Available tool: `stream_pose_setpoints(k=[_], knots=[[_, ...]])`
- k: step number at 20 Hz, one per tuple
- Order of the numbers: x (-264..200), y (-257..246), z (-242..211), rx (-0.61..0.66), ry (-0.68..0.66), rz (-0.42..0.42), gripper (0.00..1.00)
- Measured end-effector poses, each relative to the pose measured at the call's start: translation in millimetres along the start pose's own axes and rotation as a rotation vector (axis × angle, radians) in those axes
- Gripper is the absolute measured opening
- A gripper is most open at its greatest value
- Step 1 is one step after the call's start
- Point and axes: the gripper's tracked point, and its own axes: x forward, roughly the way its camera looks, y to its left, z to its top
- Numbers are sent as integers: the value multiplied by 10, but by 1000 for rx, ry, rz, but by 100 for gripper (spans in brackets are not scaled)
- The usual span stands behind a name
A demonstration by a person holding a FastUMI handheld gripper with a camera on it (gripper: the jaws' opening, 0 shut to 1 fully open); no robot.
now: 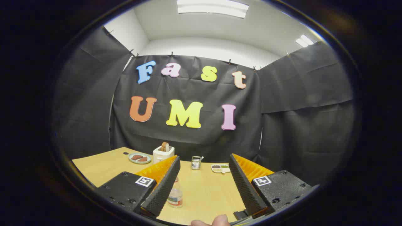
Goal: Take the bottle from table, then pour the juice into the cup, finally place the bottle on the coaster
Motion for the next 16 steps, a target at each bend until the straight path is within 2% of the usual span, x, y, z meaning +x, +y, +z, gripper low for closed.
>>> stream_pose_setpoints(k=[16], knots=[[25,88,-63,16,21,24,100]])
